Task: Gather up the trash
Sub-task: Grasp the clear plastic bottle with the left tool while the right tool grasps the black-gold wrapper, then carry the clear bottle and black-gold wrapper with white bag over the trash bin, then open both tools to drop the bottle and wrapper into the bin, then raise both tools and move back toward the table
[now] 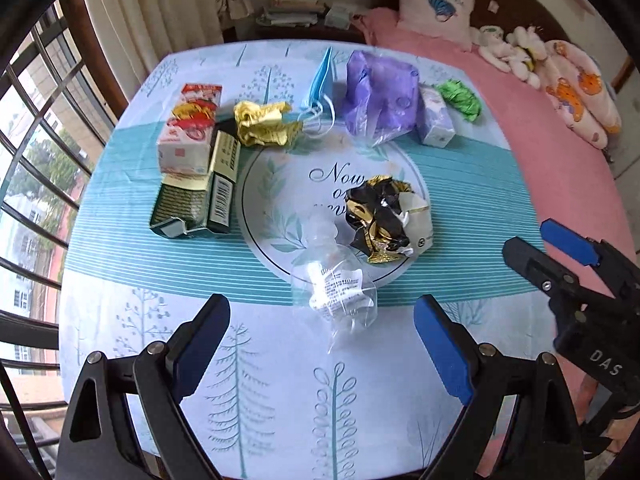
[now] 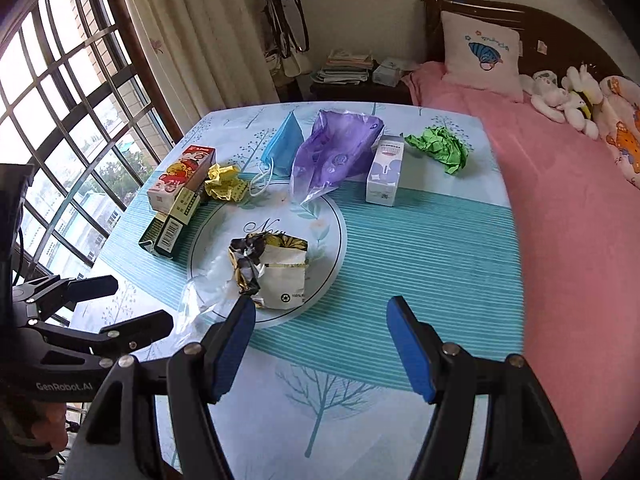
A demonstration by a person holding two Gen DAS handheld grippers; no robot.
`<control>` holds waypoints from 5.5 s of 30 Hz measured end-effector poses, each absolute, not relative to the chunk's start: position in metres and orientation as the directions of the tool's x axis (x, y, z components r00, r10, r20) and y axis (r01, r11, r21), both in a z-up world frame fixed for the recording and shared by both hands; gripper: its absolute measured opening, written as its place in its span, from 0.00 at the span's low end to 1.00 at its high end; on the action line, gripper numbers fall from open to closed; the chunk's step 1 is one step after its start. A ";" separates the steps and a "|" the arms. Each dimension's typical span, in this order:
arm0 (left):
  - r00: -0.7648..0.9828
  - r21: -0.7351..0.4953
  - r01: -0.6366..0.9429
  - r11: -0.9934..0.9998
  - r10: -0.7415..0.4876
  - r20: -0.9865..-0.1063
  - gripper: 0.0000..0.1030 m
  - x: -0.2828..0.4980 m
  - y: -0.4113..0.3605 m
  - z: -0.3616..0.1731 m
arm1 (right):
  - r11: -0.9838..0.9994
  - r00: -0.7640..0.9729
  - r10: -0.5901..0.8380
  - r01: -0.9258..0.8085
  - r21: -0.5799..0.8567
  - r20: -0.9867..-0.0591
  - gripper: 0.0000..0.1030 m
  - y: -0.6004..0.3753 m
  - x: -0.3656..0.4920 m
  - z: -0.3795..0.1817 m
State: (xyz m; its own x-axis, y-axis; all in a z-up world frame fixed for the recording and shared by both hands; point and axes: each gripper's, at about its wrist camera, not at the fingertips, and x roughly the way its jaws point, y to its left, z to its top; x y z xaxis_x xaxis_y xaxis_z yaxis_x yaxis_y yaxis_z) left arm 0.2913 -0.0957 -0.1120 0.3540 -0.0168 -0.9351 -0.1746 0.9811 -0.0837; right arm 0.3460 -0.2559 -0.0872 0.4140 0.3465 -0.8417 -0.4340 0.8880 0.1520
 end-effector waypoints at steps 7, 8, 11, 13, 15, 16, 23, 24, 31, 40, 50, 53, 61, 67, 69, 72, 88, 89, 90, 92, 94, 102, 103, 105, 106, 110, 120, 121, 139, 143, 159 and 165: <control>0.256 -0.066 -0.235 0.970 -0.004 -0.967 0.89 0.317 -0.099 -0.155 | 0.864 0.356 0.384 -0.463 0.196 -0.852 0.66 -0.252 0.374 -0.107; 0.249 -0.067 -0.242 0.968 -0.005 -0.968 0.89 0.319 -0.098 -0.159 | 0.860 0.345 0.391 -0.466 0.206 -0.853 0.66 -0.250 0.377 -0.110; 0.230 -0.069 -0.264 0.962 -0.007 -0.973 0.89 0.322 -0.094 -0.169 | 0.849 0.320 0.409 -0.476 0.228 -0.855 0.66 -0.245 0.385 -0.115; 0.218 -0.080 -0.279 0.957 -0.018 -0.976 0.86 0.323 -0.091 -0.175 | 0.839 0.301 0.422 -0.486 0.243 -0.855 0.66 -0.239 0.389 -0.119; 0.205 -0.101 -0.294 0.950 -0.041 -0.978 0.75 0.324 -0.087 -0.181 | 0.829 0.280 0.436 -0.496 0.260 -0.855 0.66 -0.233 0.392 -0.123; 0.200 -0.117 -0.300 0.947 -0.057 -0.978 0.72 0.324 -0.085 -0.184 | 0.824 0.269 0.440 -0.500 0.267 -0.857 0.66 -0.230 0.393 -0.125; 0.191 -0.176 -0.352 0.919 -0.113 -0.975 0.53 0.319 -0.067 -0.196 | 0.796 0.164 0.453 -0.518 0.314 -0.877 0.81 -0.201 0.403 -0.147; 0.195 -0.176 -0.355 0.918 -0.112 -0.974 0.50 0.318 -0.064 -0.196 | 0.794 0.157 0.451 -0.519 0.315 -0.879 0.81 -0.197 0.404 -0.150; 0.205 -0.178 -0.380 0.908 -0.105 -0.973 0.46 0.317 -0.046 -0.192 | 0.796 0.123 0.423 -0.523 0.304 -0.898 0.79 -0.177 0.406 -0.170; 0.271 -0.177 -0.360 0.916 -0.079 -0.959 0.46 0.299 -0.037 -0.159 | 0.795 0.180 0.442 -0.532 0.291 -0.879 0.61 -0.190 0.383 -0.147; 0.371 -0.187 -0.257 0.948 -0.082 -0.925 0.46 0.248 -0.035 -0.098 | 0.838 0.298 0.449 -0.469 0.281 -0.842 0.61 -0.207 0.320 -0.088; 0.398 -0.188 -0.202 0.961 -0.095 -0.912 0.46 0.225 -0.033 -0.080 | 0.858 0.350 0.446 -0.429 0.283 -0.824 0.61 -0.210 0.290 -0.072; 0.437 -0.178 -0.061 0.982 -0.135 -0.889 0.46 0.153 -0.017 -0.051 | 0.902 0.444 0.412 -0.322 0.287 -0.796 0.61 -0.199 0.193 -0.052; 0.424 -0.183 0.021 0.983 -0.175 -0.889 0.46 0.098 -0.009 -0.054 | 0.921 0.450 0.379 -0.267 0.283 -0.809 0.61 -0.188 0.123 -0.063; 0.401 -0.184 0.042 0.982 -0.185 -0.897 0.46 0.083 -0.009 -0.061 | 0.927 0.433 0.367 -0.241 0.286 -0.823 0.61 -0.187 0.105 -0.072; 0.367 -0.189 0.066 0.980 -0.200 -0.908 0.46 0.068 -0.011 -0.074 | 0.935 0.404 0.349 -0.214 0.283 -0.846 0.61 -0.189 0.081 -0.086; 0.220 -0.194 0.055 0.980 -0.201 -0.955 0.46 0.017 -0.042 -0.198 | 0.955 0.211 0.288 -0.127 0.266 -0.934 0.62 -0.214 0.038 -0.224; 0.212 -0.191 0.047 0.980 -0.197 -0.957 0.46 0.017 -0.043 -0.212 | 0.956 0.198 0.287 -0.122 0.267 -0.937 0.62 -0.215 0.038 -0.239; 0.205 -0.188 0.042 0.981 -0.192 -0.960 0.46 0.017 -0.043 -0.225 | 0.956 0.181 0.288 -0.115 0.270 -0.940 0.62 -0.217 0.038 -0.258; 0.193 -0.177 0.032 0.984 -0.180 -0.965 0.46 0.015 -0.046 -0.255 | 0.956 0.158 0.289 -0.106 0.275 -0.944 0.62 -0.219 0.038 -0.290; 0.180 -0.171 0.023 0.985 -0.172 -0.969 0.46 0.013 -0.048 -0.288 | 0.954 0.138 0.293 -0.106 0.280 -0.946 0.62 -0.218 0.039 -0.323; 0.149 -0.149 0.024 0.989 -0.151 -0.977 0.47 0.014 -0.057 -0.402 | 0.953 0.106 0.295 -0.096 0.286 -0.949 0.63 -0.213 0.043 -0.436; 0.150 -0.144 0.026 0.989 -0.146 -0.978 0.47 0.014 -0.057 -0.412 | 0.952 0.102 0.302 -0.088 0.294 -0.948 0.64 -0.213 0.044 -0.448; 0.159 -0.138 0.025 0.990 -0.140 -0.977 0.50 0.013 -0.054 -0.430 | 0.954 0.095 0.297 -0.078 0.290 -0.950 0.70 -0.212 0.046 -0.467; 0.154 -0.140 0.025 0.990 -0.142 -0.978 0.55 0.013 -0.053 -0.437 | 0.956 0.095 0.291 -0.076 0.285 -0.952 0.75 -0.212 0.047 -0.474; 0.161 -0.121 0.016 0.993 -0.122 -0.979 0.81 0.015 -0.051 -0.456 | 0.960 0.107 0.275 -0.079 0.268 -0.955 0.84 -0.210 0.046 -0.491; 0.202 -0.075 0.013 0.997 -0.076 -0.976 0.94 0.014 -0.049 -0.435 | 0.963 0.150 0.269 -0.048 0.265 -0.951 0.84 -0.218 0.041 -0.460; 0.205 -0.076 0.010 0.997 -0.077 -0.976 0.94 0.014 -0.050 -0.429 | 0.963 0.155 0.271 -0.042 0.268 -0.950 0.84 -0.219 0.040 -0.453; 0.329 -0.067 0.005 0.998 -0.065 -0.942 0.94 -0.006 -0.051 -0.175 | 0.944 0.283 0.331 -0.099 0.316 -0.900 0.84 -0.247 0.035 -0.206; 0.396 -0.047 -0.007 0.999 -0.040 -0.918 0.94 -0.006 -0.053 -0.111 | 0.933 0.353 0.358 -0.173 0.316 -0.864 0.84 -0.251 0.045 -0.144; 0.588 0.022 -0.115 0.993 0.086 -0.804 0.94 0.030 -0.058 0.025 | 0.893 0.570 0.444 -0.342 0.292 -0.692 0.84 -0.266 0.101 -0.009; 0.583 0.022 -0.159 0.987 0.113 -0.805 0.94 0.068 -0.043 0.037 | 0.888 0.593 0.452 -0.368 0.275 -0.666 0.84 -0.258 0.131 0.008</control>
